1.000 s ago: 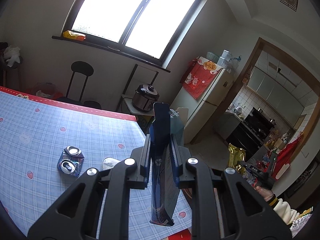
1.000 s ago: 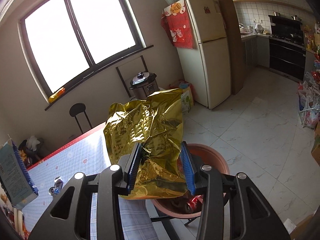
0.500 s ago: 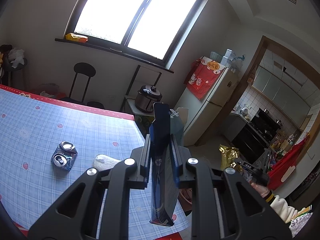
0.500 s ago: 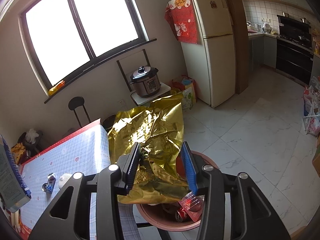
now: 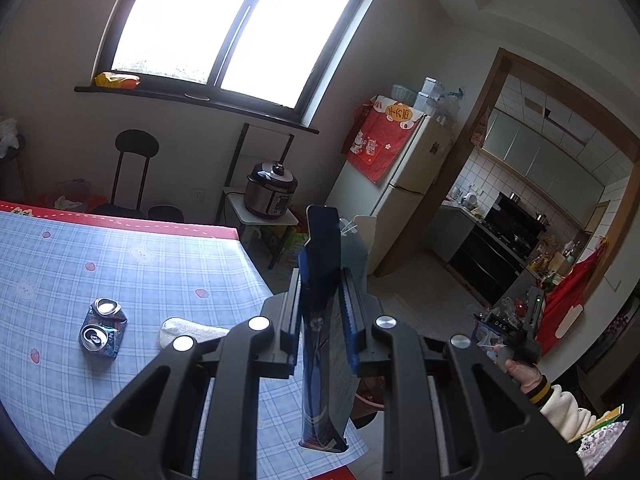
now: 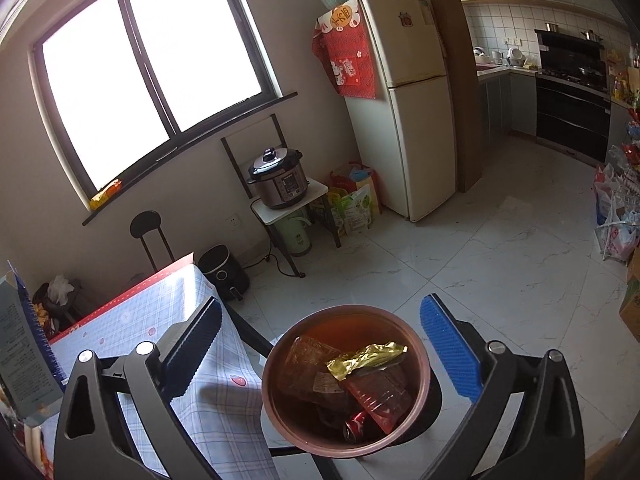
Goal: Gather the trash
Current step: 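Carry the gold foil wrapper to the bin and open the right tool while the left holds the blue box, then carry the blue box over the bin and open the left tool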
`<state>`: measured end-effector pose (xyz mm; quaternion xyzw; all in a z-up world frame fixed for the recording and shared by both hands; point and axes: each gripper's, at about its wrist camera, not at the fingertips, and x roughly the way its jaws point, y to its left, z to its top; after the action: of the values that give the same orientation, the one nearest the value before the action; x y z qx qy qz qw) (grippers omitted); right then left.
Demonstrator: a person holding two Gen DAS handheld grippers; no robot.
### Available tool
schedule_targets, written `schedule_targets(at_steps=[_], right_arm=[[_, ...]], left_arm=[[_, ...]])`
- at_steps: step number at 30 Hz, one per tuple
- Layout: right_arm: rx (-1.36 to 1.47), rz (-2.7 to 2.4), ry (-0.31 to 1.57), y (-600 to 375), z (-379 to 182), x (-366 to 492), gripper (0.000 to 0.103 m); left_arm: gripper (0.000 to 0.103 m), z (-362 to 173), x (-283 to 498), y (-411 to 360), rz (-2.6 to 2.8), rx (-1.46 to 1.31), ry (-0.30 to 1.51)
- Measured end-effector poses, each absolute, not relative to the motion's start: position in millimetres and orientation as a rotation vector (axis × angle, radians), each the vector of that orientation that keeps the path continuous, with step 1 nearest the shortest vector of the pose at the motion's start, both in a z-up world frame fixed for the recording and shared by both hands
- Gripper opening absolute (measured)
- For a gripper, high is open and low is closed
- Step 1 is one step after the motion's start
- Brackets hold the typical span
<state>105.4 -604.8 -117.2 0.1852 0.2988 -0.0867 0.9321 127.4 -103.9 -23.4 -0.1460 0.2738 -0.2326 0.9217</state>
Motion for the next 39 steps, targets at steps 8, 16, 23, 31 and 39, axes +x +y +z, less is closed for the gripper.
schedule_targets(at_steps=[8,16,23,31,39], right_arm=[[0.384,-0.235,0.608,-627,-114,68,0.098],[0.390,-0.293,0.628,-651,-120,36,0.098],[0.408,-0.381,0.645,-685,-127,8,0.098],[0.444,-0.469,0.649,-717,-138,-15,0.098],[0.464,-0.481,0.670,-721,-151,-20,0.098]], left_arm=[[0.021,-28,149,-155,-0.597,-0.261,0.586],[0.021,-40,179,-229,-0.711,-0.236,0.604],[0.022,-55,204,-299,-0.735,-0.187,0.619],[0.022,-70,227,-355,-0.714,-0.136,0.644],[0.081,-71,236,-381,-0.757,-0.178,0.618]])
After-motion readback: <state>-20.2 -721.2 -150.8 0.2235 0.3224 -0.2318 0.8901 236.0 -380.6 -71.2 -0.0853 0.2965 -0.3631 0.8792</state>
